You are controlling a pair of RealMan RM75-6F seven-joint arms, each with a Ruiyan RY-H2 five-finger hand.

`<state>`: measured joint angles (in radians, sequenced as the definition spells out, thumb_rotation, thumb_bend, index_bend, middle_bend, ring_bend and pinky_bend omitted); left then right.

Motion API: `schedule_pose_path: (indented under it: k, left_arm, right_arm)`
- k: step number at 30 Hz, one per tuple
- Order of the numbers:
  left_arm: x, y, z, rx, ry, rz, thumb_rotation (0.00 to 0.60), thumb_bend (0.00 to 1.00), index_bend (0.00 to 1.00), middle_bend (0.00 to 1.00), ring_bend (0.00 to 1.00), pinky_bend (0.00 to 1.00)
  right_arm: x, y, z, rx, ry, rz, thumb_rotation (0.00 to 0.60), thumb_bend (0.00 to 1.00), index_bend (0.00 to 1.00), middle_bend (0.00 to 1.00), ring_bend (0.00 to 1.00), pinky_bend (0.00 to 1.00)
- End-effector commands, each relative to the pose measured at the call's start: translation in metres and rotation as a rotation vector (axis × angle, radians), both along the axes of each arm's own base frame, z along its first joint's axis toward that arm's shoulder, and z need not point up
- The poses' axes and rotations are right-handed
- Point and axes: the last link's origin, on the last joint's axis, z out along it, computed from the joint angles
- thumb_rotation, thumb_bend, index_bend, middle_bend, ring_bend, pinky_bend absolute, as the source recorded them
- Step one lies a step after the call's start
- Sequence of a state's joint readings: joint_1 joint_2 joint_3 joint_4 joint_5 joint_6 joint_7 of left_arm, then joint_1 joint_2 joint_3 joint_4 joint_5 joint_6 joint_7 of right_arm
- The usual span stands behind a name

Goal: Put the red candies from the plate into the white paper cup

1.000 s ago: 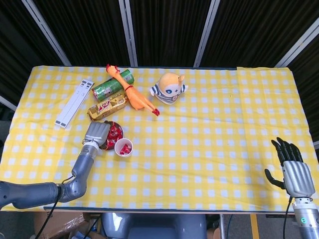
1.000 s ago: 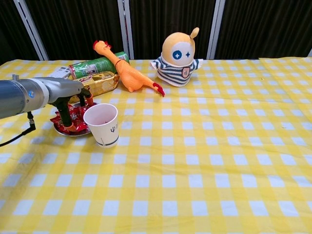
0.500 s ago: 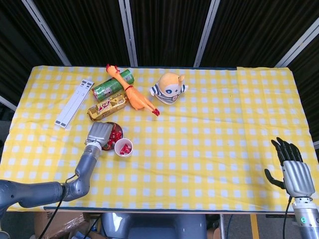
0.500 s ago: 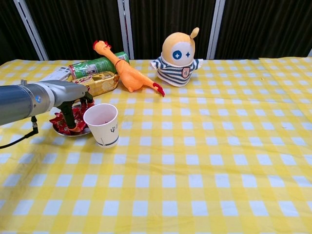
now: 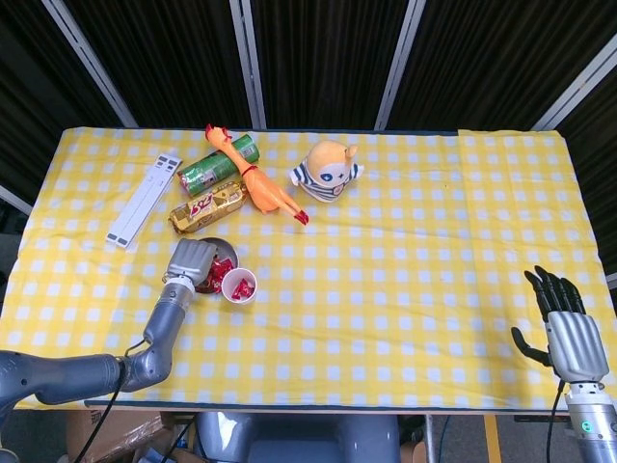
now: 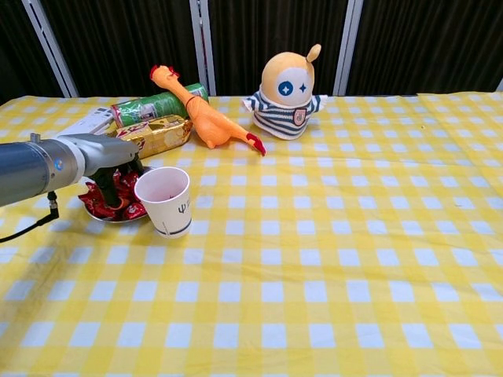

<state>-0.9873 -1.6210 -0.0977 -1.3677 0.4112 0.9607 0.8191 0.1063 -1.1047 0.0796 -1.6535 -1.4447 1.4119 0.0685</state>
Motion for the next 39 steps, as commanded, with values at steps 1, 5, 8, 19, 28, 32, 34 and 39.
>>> schedule_pose_path:
  k: [1, 5, 8, 19, 28, 32, 34, 39]
  left_arm:
    - [0.000, 0.001, 0.001, 0.005, -0.002, -0.002, 0.600, 0.45, 0.56, 0.61, 0.92, 0.95]
    - [0.001, 0.002, 0.005, 0.016, -0.008, -0.008, 0.600, 0.46, 0.57, 0.61, 0.92, 0.95]
    - [0.003, 0.003, 0.008, 0.021, -0.008, -0.015, 0.600, 0.46, 0.57, 0.62, 0.92, 0.95]
    - [0.015, 0.006, 0.024, 0.047, -0.031, -0.039, 0.600, 0.46, 0.57, 0.63, 0.92, 0.95]
    - [0.023, 0.007, 0.045, 0.076, -0.038, -0.058, 0.600, 0.46, 0.58, 0.63, 0.92, 0.95]
    - [0.024, 0.005, 0.053, 0.083, -0.037, -0.064, 0.600, 0.46, 0.58, 0.63, 0.92, 0.95]
    - [0.025, 0.004, 0.056, 0.085, -0.042, -0.064, 0.600, 0.46, 0.58, 0.63, 0.92, 0.95]
    - [0.031, -0.001, 0.063, 0.082, -0.063, -0.079, 0.600, 0.46, 0.58, 0.63, 0.92, 0.95]
  right_arm:
    - [0.000, 0.000, 0.000, 0.000, -0.001, 0.001, 0.600, 0.41, 0.00, 0.00, 0.00, 0.00]
    - [0.000, 0.000, 0.000, -0.002, -0.002, 0.003, 0.600, 0.41, 0.00, 0.00, 0.00, 0.00]
    - [0.000, 0.000, 0.000, -0.004, -0.002, 0.003, 0.600, 0.41, 0.00, 0.00, 0.00, 0.00]
    - [-0.001, 0.000, 0.001, -0.008, -0.002, 0.004, 0.600, 0.41, 0.00, 0.00, 0.00, 0.00]
    - [0.000, 0.000, 0.001, -0.010, 0.000, 0.004, 0.600, 0.41, 0.00, 0.00, 0.00, 0.00]
    - [0.000, 0.000, 0.001, -0.009, 0.001, 0.004, 0.600, 0.41, 0.00, 0.00, 0.00, 0.00]
    - [0.000, 0.000, 0.001, -0.010, 0.002, 0.005, 0.600, 0.41, 0.00, 0.00, 0.00, 0.00]
    - [0.000, 0.000, 0.000, -0.009, 0.004, 0.006, 0.600, 0.41, 0.00, 0.00, 0.00, 0.00]
